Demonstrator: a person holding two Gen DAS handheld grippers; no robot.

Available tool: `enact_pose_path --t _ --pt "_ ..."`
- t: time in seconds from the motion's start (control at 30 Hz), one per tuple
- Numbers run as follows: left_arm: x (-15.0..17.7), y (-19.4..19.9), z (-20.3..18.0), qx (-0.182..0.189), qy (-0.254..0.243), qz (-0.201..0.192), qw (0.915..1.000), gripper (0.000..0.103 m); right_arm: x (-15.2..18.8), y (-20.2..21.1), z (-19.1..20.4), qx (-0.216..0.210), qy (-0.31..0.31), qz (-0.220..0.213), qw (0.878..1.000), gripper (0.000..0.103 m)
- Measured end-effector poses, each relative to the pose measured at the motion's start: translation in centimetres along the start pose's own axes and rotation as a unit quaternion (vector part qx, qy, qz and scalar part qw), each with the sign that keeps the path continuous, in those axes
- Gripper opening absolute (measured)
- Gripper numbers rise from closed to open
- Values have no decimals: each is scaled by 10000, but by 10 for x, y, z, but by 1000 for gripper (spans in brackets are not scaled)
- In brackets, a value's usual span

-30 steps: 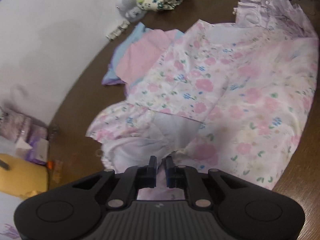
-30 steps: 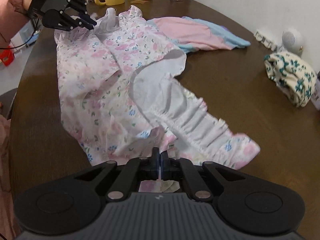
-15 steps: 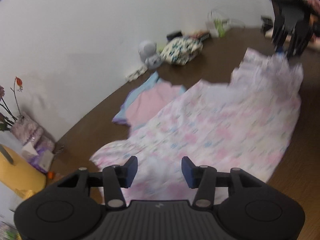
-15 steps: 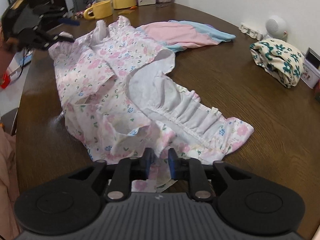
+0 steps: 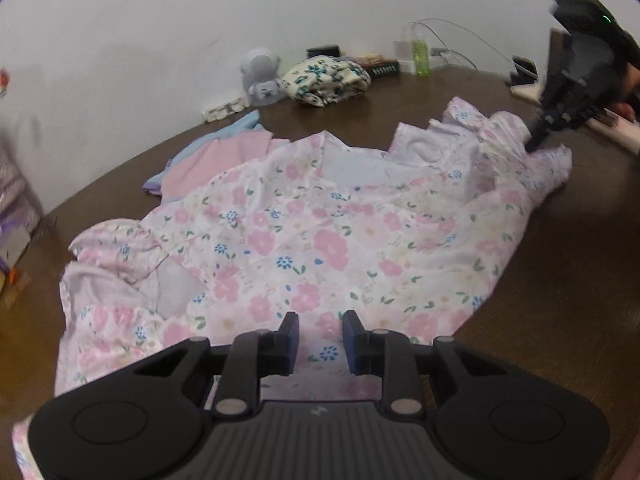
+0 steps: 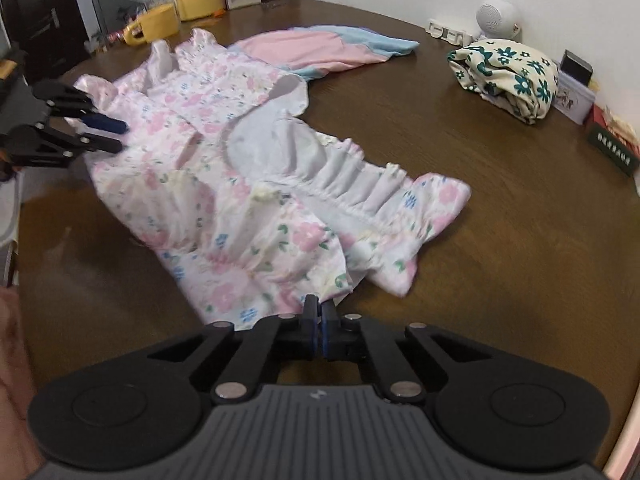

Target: Fold clothes

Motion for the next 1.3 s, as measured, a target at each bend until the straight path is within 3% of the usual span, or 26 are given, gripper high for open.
enact_pose_path --t 0.17,0.27,0.37,0.47,0.6,0.77,0.87,0.97,1.17,1.3 --pt "4 1 2 -25 139 -140 9998 26 15 6 3 -24 -287 26 9996 1" --pt "6 5 5 -52 252 -221 9994 36 20 7 4 -11 -480 -11 9988 2" --pt "9 17 11 -97 413 -401 9983 39 13 28 11 -4 -544 -498 9973 11" --pt "15 42 27 -317 726 -634 9948 45 5 51 24 131 -449 -1036 9935 31" --pt "28 65 46 -608 1034 -757 9899 42 -12 62 56 25 -30 -1567 9876 33" --pt "29 55 31 -402 770 -710 9937 37 -44 11 124 -590 832 -1624 9814 33" --pt "33 42 30 -514 765 -619 9938 37 -58 -32 152 -525 1292 -1499 9788 31" --pt "40 33 35 -676 879 -542 9924 37 -59 -56 157 -473 1395 -1374 9795 29" --pt "70 46 72 -1165 1690 -529 9773 34 -49 -67 146 -496 1100 -1374 9831 28" --pt "86 54 85 -1291 2093 -431 9683 33 -41 -64 144 -509 982 -1471 9829 29"
Point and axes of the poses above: each gripper's, at about its wrist camera, not at the fingertips, and y roughly against the way its jaws point, z to its left, x to its underside, the point moved 3 cm from there along -y, roughly the way its jaws point, and after that the axes turned 2 degrees about -x, right-handed, at the moved point
